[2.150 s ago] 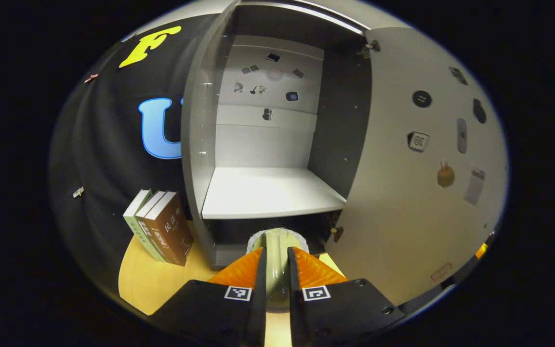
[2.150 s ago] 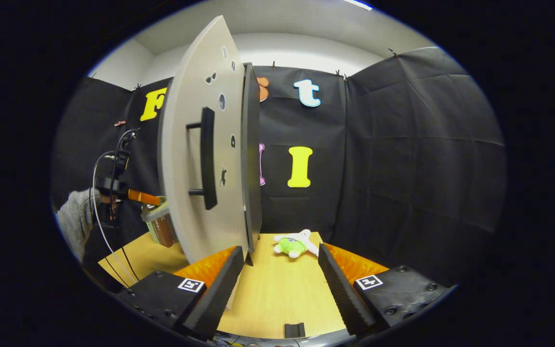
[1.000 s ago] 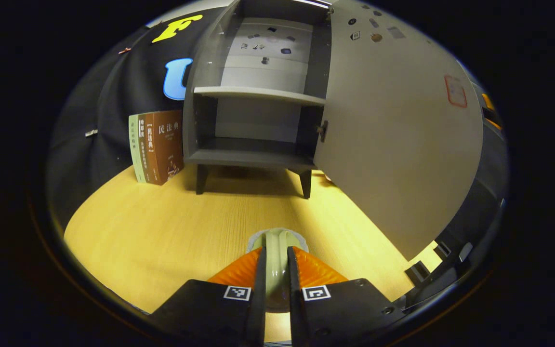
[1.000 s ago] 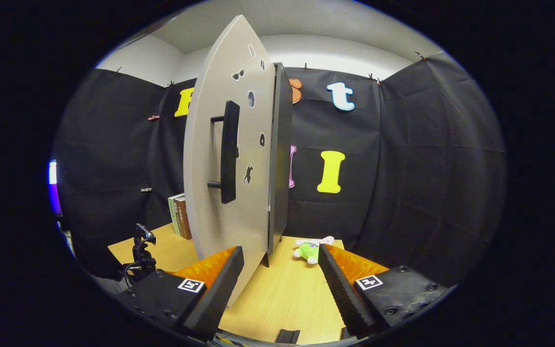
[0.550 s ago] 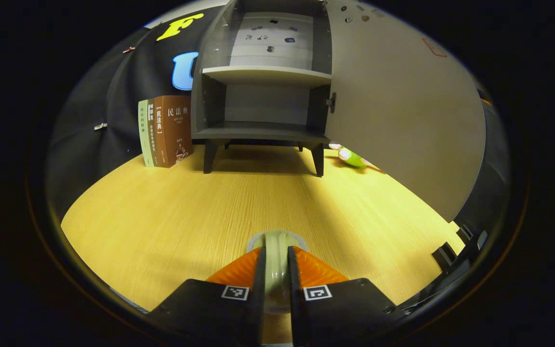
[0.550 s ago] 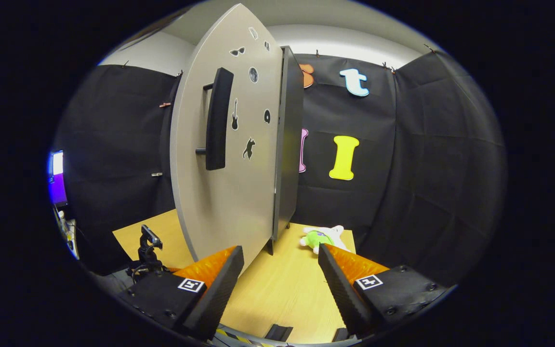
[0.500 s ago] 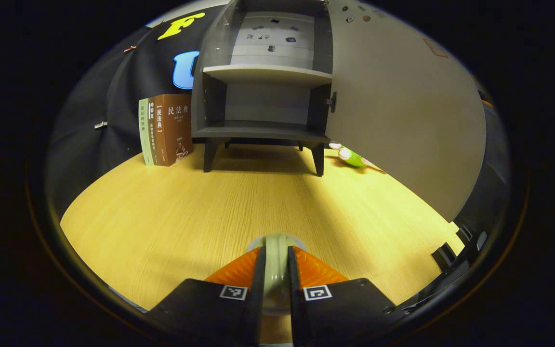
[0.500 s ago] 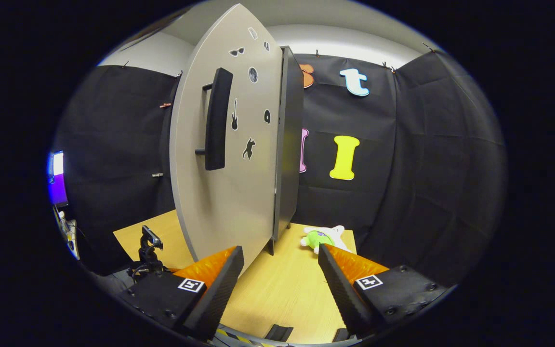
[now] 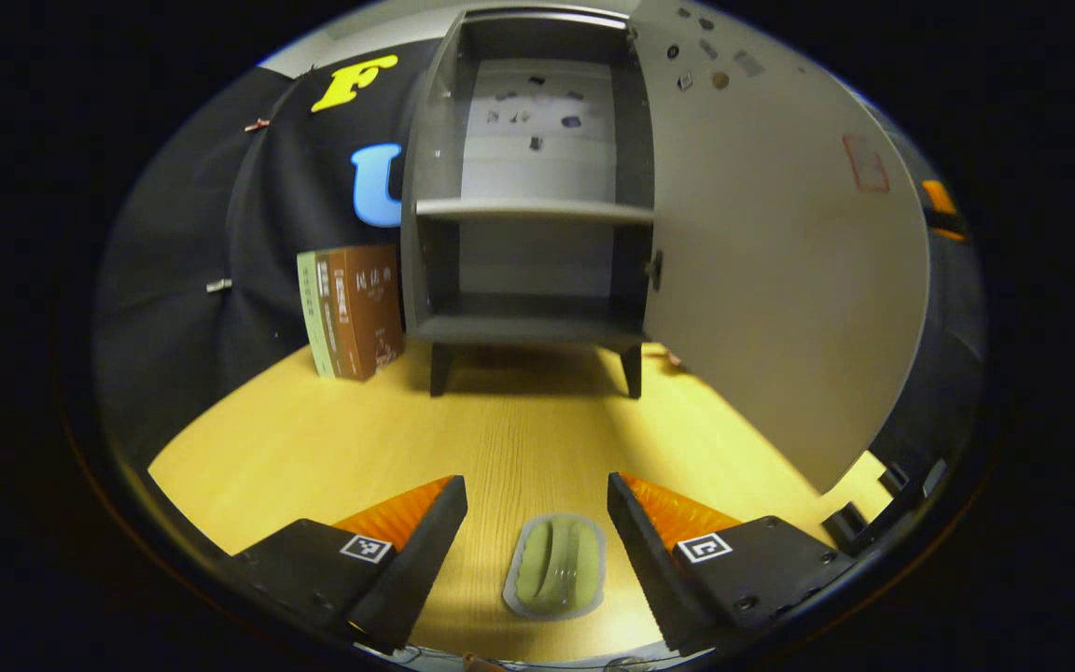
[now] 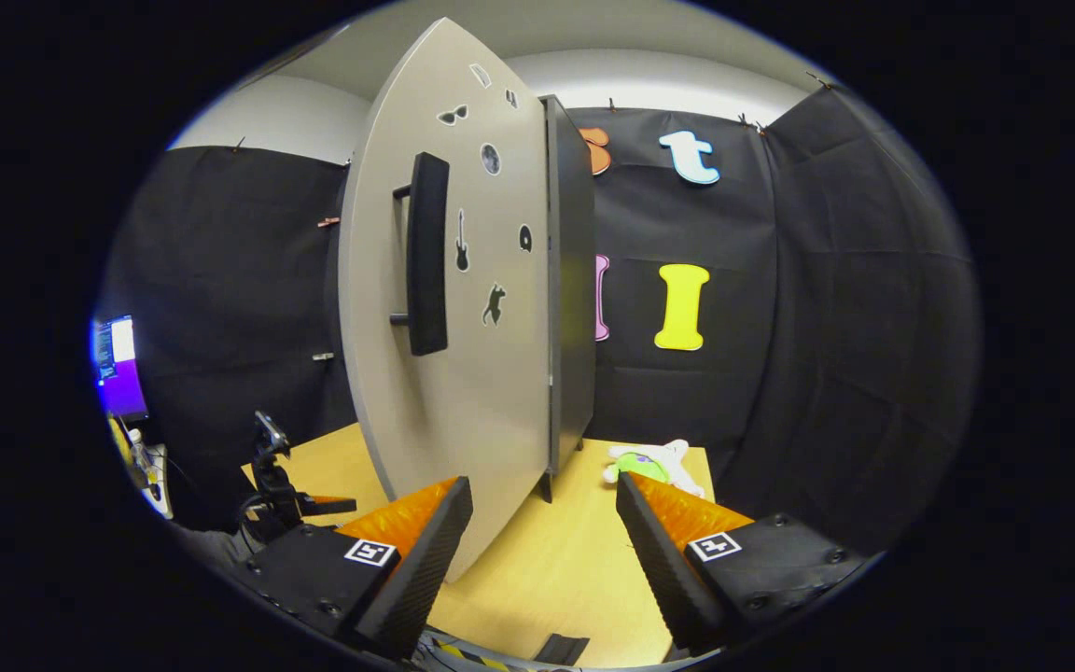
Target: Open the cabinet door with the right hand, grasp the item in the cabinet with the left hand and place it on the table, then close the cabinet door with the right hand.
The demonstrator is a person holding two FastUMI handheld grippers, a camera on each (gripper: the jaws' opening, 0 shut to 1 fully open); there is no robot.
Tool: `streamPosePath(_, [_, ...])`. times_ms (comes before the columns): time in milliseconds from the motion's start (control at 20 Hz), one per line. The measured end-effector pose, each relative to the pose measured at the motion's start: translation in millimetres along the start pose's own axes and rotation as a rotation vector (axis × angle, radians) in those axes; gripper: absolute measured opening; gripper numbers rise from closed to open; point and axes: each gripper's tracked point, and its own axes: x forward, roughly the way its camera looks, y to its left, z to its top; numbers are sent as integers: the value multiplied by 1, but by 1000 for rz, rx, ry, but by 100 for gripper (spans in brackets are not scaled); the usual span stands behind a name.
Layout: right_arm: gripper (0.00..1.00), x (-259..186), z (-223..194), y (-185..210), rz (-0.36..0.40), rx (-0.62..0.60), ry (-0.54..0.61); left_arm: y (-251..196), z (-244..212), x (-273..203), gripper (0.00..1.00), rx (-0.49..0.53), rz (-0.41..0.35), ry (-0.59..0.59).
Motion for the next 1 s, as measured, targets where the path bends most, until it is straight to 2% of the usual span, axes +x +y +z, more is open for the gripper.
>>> streamPosePath(150, [98, 6, 18, 22, 77, 12, -39, 8, 79, -34, 95, 16, 26, -115])
streamPosePath(350, [98, 20, 32, 33, 137, 32, -83, -3, 140, -77, 95, -10, -4, -174])
streamPosePath(550, [98, 30, 32, 43, 180, 30, -86, 2, 187, -109, 95, 39, 22, -248])
streamPosePath(750, [98, 35, 33, 54, 214, 19, -84, 9, 203, -123, 93, 67, 32, -267])
streamPosePath(850, [97, 38, 34, 56, 186, 2, -80, 24, 210, -124, 94, 73, 51, -278])
streamPosePath(1000, [95, 40, 29, 58, 115, 8, -69, 37, 221, -116, 94, 50, -18, -285])
